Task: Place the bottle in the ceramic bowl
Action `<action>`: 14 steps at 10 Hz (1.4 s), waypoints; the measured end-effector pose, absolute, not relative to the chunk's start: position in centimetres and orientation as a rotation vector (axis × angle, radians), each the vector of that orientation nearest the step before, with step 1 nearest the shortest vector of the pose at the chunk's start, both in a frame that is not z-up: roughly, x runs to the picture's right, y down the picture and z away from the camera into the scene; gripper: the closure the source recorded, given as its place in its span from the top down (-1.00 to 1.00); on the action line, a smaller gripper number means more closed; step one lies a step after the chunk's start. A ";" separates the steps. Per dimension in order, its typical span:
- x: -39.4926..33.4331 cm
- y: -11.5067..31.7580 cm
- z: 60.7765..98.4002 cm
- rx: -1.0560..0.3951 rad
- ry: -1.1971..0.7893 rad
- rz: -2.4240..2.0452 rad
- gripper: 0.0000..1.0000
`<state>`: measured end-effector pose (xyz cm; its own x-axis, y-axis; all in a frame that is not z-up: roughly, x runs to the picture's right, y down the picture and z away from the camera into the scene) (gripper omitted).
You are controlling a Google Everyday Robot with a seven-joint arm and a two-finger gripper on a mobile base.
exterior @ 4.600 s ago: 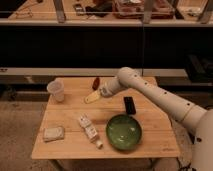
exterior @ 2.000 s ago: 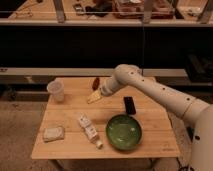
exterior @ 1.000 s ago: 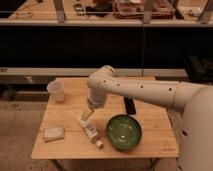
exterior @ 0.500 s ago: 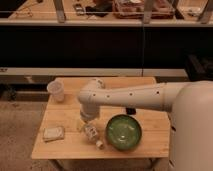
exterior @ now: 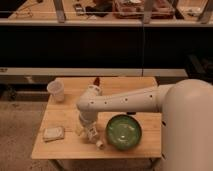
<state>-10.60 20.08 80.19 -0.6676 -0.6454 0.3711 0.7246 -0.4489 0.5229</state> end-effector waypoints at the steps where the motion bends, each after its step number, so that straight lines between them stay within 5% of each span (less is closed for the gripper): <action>1: -10.7 20.8 80.6 -0.153 -0.864 -2.144 0.47; 4: -11.4 21.6 81.0 -0.129 -0.909 -2.140 -0.01; 9: -8.3 14.6 76.0 -0.005 -0.803 -2.086 -0.97; 14: 1.9 13.0 72.4 -0.074 -0.729 -1.943 -1.00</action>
<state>1.89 12.96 72.45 -0.4823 -0.8001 0.3566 0.8373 -0.3013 0.4563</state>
